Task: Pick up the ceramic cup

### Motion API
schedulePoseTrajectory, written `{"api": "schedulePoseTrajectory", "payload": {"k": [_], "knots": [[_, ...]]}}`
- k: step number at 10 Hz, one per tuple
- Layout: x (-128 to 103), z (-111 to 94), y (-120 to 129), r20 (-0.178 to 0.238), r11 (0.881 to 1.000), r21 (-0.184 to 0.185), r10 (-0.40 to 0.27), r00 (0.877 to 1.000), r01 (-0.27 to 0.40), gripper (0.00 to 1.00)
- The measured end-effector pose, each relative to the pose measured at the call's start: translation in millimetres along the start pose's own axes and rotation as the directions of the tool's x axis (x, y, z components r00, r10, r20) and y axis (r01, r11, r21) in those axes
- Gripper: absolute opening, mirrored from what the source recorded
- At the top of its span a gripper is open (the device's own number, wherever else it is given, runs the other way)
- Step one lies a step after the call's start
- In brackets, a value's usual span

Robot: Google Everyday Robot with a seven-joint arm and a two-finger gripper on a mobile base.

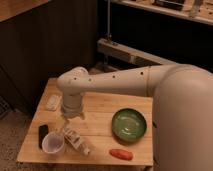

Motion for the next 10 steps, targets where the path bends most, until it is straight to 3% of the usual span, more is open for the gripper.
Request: {"api": "schedulePoseTrajectory", "payload": {"k": [10], "knots": [[3.7,16.1,1.1,-0.004,1.000,0.004,-0.007,1.000,0.007,0.80]]}}
